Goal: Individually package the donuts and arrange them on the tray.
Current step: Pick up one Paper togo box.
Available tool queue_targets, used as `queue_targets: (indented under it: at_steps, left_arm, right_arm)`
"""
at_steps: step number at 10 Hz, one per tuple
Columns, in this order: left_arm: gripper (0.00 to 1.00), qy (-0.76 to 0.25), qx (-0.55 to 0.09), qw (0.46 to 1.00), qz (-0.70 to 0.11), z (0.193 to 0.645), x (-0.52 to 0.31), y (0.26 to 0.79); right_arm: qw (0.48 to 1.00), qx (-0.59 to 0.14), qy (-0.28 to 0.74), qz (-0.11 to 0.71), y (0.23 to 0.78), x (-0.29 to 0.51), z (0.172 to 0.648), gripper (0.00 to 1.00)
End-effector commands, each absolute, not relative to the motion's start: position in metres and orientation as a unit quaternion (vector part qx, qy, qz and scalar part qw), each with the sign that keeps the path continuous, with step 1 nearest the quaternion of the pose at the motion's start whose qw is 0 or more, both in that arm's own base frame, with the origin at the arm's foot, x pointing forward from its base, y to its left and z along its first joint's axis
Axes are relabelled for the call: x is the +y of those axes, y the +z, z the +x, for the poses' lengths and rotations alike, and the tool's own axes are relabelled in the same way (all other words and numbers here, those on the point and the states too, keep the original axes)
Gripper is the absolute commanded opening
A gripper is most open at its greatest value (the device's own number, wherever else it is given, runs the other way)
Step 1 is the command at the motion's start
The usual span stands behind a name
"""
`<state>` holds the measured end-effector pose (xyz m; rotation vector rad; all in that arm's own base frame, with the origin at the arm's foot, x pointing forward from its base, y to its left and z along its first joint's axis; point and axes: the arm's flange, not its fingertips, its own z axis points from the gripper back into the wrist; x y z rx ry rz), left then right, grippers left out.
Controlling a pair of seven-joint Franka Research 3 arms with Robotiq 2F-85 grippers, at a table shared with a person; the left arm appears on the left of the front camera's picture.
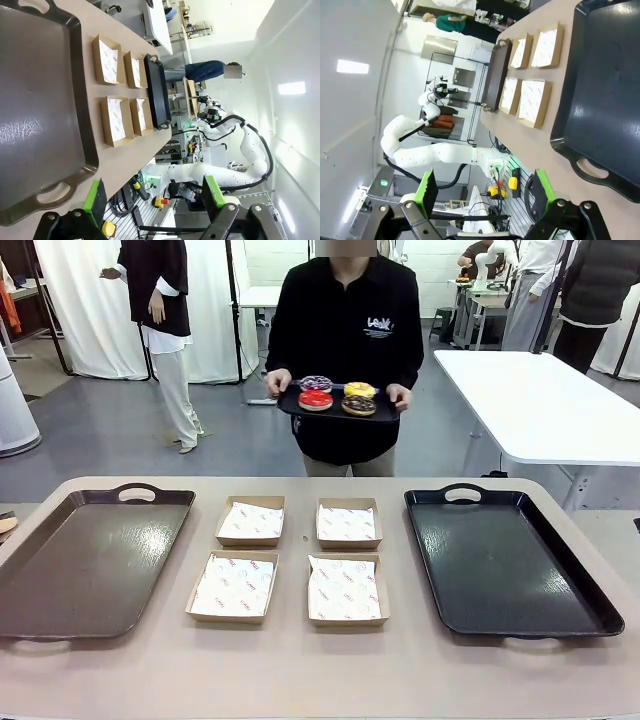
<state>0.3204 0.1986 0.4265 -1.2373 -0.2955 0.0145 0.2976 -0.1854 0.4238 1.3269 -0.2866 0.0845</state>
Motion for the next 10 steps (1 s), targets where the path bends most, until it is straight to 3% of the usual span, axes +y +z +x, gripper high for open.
queue_targets:
  at_steps: [1, 10]
  left_arm:
    - [1.0, -0.011, -0.13, 0.81, -0.571, 0.3199, 0.2102, 0.4274]
    - [1.0, 0.01, -0.136, 0.806, -0.577, 0.321, 0.2061, 0.4279]
  right_arm:
    - [0.77, -0.145, 0.045, 0.62, 0.4246, -0.1961, 0.2964, 1.0]
    - [0.775, -0.145, 0.029, 0.615, 0.4254, -0.1995, 0.2894, 1.0]
